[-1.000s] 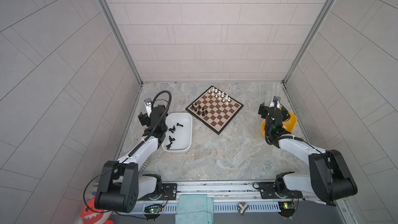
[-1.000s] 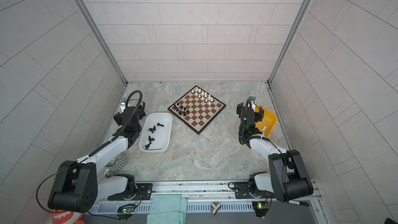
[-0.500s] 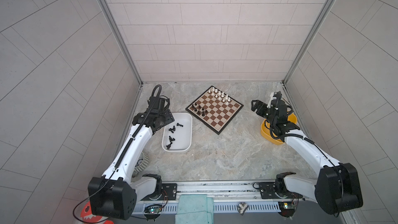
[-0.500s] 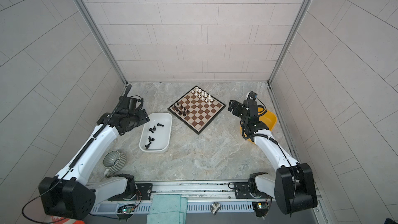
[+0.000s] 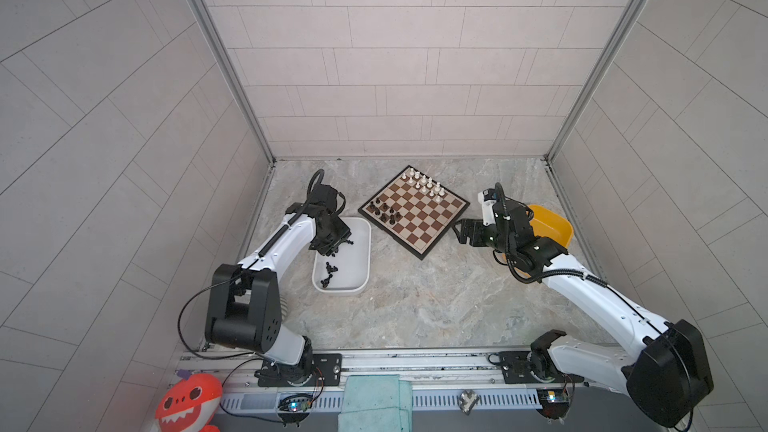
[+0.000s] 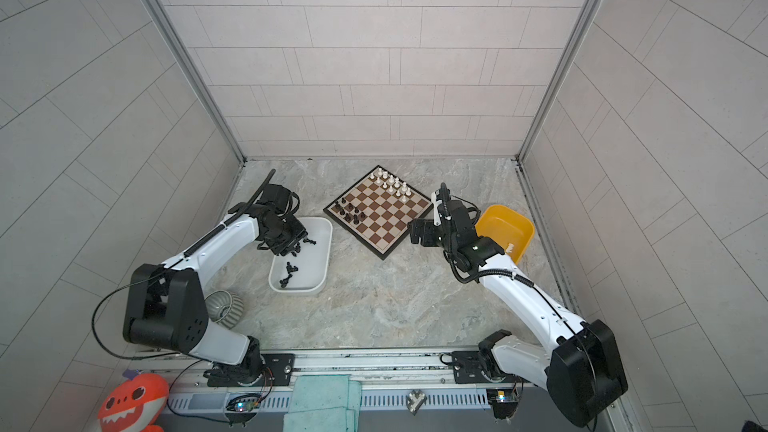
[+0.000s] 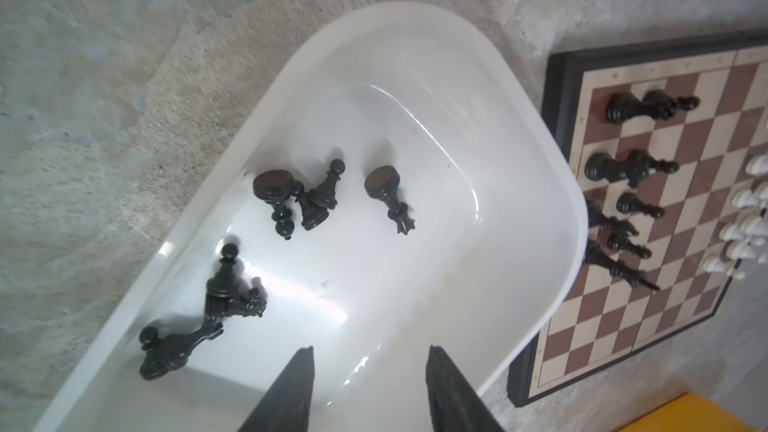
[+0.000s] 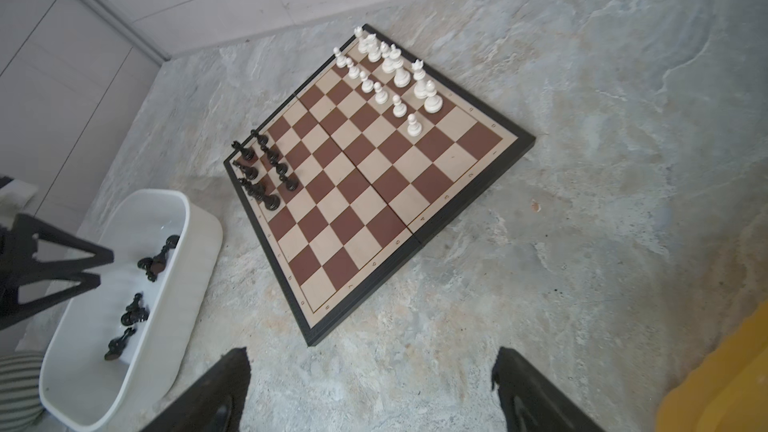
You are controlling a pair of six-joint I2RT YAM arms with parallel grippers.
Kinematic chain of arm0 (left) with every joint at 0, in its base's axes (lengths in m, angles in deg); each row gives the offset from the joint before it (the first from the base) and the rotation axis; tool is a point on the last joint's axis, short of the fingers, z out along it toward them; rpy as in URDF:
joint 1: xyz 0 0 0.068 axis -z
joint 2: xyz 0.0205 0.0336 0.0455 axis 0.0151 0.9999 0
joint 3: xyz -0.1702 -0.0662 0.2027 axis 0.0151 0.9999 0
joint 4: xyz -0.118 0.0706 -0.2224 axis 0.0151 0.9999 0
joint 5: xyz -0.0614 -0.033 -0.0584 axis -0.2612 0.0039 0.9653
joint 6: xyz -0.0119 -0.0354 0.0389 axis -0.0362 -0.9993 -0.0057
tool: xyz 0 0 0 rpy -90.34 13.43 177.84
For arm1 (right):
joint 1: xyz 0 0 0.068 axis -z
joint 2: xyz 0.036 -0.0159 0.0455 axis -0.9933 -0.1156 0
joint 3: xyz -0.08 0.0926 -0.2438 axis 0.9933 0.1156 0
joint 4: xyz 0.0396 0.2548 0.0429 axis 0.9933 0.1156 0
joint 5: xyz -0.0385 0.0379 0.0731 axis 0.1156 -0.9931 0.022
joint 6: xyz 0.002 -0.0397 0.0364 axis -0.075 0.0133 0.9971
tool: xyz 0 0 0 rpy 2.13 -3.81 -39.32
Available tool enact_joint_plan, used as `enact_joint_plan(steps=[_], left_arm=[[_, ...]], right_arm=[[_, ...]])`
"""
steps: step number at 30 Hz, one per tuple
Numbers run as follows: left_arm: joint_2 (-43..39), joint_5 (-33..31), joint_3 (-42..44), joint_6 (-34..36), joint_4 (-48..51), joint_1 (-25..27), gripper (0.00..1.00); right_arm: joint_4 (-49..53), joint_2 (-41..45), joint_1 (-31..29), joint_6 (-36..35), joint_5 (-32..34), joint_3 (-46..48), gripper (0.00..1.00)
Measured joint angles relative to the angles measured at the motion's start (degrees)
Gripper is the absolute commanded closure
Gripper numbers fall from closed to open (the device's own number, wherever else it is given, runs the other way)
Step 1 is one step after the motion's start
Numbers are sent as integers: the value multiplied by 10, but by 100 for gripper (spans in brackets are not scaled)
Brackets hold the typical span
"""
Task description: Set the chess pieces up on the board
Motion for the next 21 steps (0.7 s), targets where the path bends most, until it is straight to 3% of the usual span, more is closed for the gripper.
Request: enact_joint_plan(steps=[12, 21], left_arm=[[127, -14, -49, -78, -50, -6, 57], [162, -35, -59, -95, -57, -13, 57]], right_arm=[[14, 18, -10, -36, -26, -3, 4], [13, 19, -10, -39, -43, -3, 4]])
